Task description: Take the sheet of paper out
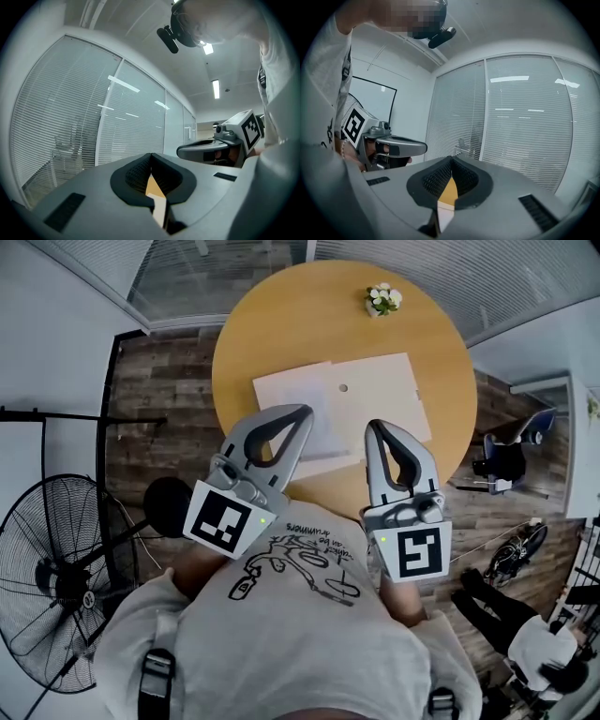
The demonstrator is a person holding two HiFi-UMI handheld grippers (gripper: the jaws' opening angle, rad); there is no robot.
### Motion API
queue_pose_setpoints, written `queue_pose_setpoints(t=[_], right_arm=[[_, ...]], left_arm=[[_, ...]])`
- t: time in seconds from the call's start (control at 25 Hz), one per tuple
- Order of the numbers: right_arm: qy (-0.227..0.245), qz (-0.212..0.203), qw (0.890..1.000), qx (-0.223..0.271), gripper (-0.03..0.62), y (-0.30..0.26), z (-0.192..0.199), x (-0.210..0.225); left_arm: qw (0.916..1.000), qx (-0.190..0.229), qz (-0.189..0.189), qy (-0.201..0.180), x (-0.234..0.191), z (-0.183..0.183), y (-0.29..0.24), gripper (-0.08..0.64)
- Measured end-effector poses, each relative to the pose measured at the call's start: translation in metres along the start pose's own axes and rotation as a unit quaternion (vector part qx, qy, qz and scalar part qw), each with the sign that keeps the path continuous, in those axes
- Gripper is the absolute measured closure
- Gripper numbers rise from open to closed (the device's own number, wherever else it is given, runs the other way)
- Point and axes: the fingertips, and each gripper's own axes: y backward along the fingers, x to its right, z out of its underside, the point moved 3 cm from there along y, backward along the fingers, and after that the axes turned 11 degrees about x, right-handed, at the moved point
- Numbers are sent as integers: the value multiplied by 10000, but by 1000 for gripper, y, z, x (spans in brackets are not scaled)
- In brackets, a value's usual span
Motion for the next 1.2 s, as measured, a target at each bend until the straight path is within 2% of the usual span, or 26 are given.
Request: queue_pose_setpoints(t=[0.72, 1.2], right_arm=[[158, -172, 9992, -325, 558, -11, 52, 2], [135, -155, 9909, -1332, 544, -15, 145, 14]], left_arm=[[10000, 54, -51, -2, -8, -3, 3, 538], [10000, 20, -92, -7, -14, 2, 5, 538]])
